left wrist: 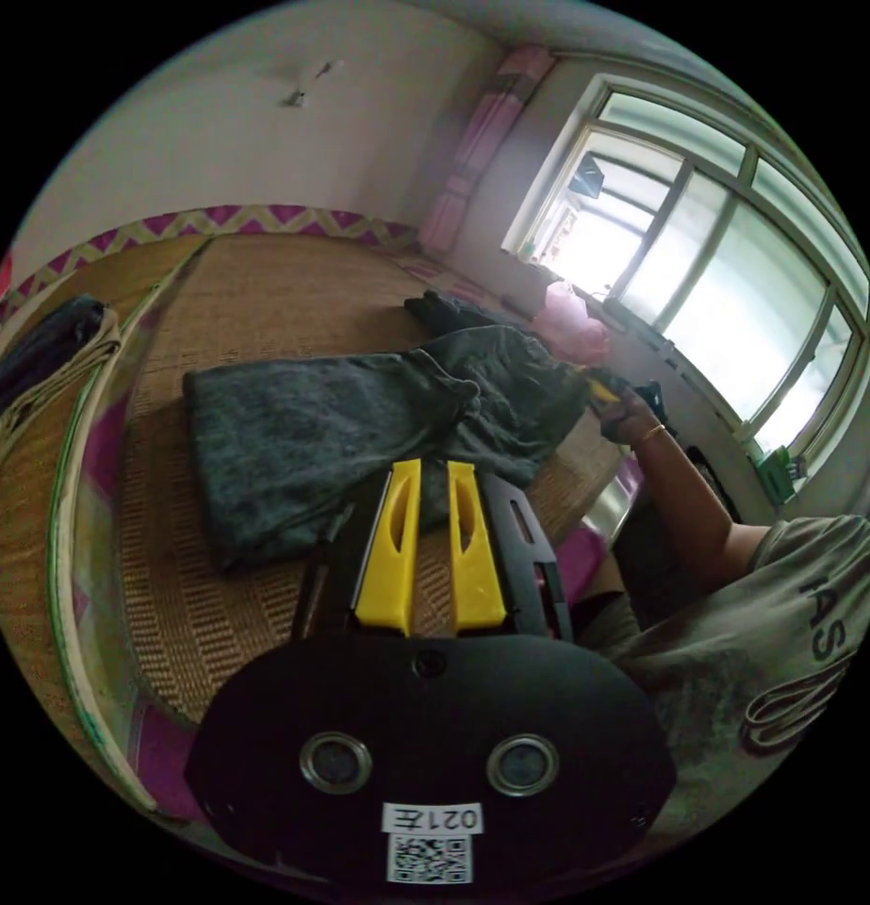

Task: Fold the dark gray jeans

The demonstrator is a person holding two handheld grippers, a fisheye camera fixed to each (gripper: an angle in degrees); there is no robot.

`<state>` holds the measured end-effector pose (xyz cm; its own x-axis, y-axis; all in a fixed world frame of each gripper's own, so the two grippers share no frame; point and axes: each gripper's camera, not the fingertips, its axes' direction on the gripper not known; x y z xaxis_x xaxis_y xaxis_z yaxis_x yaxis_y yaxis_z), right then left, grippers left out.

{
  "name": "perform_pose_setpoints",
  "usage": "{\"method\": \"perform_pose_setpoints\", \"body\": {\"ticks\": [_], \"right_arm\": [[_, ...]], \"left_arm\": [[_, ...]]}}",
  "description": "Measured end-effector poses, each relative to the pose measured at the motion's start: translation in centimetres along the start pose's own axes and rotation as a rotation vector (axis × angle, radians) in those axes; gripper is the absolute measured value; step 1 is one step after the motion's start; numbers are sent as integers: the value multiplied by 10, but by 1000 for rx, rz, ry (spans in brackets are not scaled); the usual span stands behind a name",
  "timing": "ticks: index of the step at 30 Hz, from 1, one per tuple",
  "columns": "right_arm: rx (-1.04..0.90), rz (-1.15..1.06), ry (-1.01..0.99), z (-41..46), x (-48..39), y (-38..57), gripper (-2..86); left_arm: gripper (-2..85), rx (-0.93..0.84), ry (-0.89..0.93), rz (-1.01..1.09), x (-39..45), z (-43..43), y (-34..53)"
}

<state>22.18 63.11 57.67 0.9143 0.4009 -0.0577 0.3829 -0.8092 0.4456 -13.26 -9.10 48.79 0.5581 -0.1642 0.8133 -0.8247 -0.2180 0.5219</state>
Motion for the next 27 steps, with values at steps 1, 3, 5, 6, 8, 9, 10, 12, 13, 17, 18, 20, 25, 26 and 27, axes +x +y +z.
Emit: {"method": "perform_pose_setpoints", "body": {"ticks": [1, 3, 5, 6, 8, 9, 10, 12, 13, 17, 18, 20, 25, 26, 27], "right_arm": [[8, -63, 5, 0, -20, 5, 42], [-2, -305, -13, 9, -109, 34, 41], [-44, -503, -10, 30, -182, 71, 42], [-67, -643, 14, 47, -229, 104, 42], [-88, -839, 53, 77, -290, 163, 42], [-97, -947, 63, 97, -322, 205, 41], [-104, -997, 60, 109, -336, 227, 41], [-164, -1166, 29, 163, -377, 318, 40], [-189, -1201, 22, 179, -383, 341, 40], [-503, -1342, 112, 330, -368, 489, 41], [-603, -1339, 170, 371, -347, 517, 41], [-585, -1291, 144, 385, -331, 530, 41], [-376, -1315, 121, 373, -345, 539, 45], [-405, -1336, 141, 390, -339, 549, 50], [-502, -1350, 178, 416, -328, 561, 56]], "left_arm": [[47, 7, 2, -8, -5, -6, 2], [45, 39, 18, -39, -23, -30, 12], [43, 71, 27, -57, -37, -48, 18], [39, 97, 23, -76, -46, -60, 22], [29, 134, 12, -103, -59, -77, 27], [22, 153, 10, -127, -67, -87, 30], [18, 160, 9, -141, -72, -92, 32], [6, 172, 16, -182, -87, -108, 35], [5, 174, 15, -193, -91, -112, 35], [-4, 188, 15, -253, -113, -138, 37], [-5, 188, 13, -263, -117, -146, 37], [-6, 189, 2, -267, -123, -160, 37], [-8, 211, 9, -288, -140, -186, 23], [-7, 221, 20, -287, -143, -191, 13], [-6, 232, 37, -277, -145, -194, 3]]}}
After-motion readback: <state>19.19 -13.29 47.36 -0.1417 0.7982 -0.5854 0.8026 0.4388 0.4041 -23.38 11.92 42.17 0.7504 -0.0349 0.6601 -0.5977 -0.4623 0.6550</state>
